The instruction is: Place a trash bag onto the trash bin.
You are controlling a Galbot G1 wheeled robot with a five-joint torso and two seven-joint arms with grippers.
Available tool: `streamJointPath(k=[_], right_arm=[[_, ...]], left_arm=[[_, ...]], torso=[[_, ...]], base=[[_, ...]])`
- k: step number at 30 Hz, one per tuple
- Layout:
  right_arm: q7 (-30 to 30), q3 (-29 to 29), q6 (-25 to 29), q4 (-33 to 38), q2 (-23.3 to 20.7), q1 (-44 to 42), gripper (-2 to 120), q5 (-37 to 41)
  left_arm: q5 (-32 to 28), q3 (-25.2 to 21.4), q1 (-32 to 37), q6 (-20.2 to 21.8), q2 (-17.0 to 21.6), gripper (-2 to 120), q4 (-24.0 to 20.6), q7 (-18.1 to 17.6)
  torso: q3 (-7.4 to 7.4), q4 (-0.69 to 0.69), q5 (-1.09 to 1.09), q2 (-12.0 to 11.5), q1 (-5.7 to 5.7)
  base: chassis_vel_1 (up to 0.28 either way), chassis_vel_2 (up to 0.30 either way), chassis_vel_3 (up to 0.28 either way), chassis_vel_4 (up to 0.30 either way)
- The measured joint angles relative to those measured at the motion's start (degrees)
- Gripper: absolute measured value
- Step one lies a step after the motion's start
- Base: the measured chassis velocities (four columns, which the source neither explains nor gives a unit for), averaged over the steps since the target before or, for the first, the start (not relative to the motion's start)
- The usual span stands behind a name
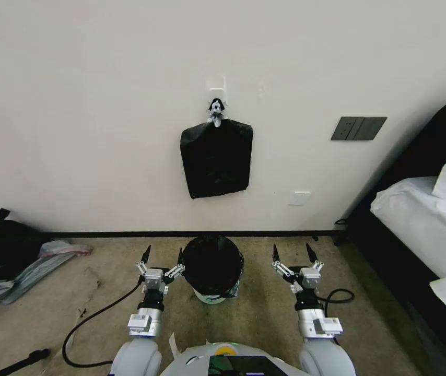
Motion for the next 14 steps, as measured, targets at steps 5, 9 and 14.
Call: streamJointPath(k=[5,9,14], right_arm=[[-0.2,-0.5,0.6,-0.1,0.6,-0.5,100,-0.9],[-0.2,-0.5,0.6,-0.1,0.5,-0.4,100,-0.9],[-0.2,-0.6,0.5,-0.1,0.4,-0.3,100,-0.8]], left_arm=[[0.1,-0.5,-0.7,-0.8,-0.3,100,0.7,-0.4],[0.0,-0.5,-0.8,-0.8,-0.3,100,0.8,-0.5],[-0.1,-0.5,-0.9,-0.8,-0.3,100,0.8,-0.6]], torso=[[0.0,0.01,0.0,0.0,0.0],[0.0,0.01,0.0,0.0,0.0],[0.0,0.01,0.01,0.0,0.0]], base=[[0.0,0.0,0.0,0.0],[0.0,0.0,0.0,0.0],[0.0,0.0,0.0,0.0]])
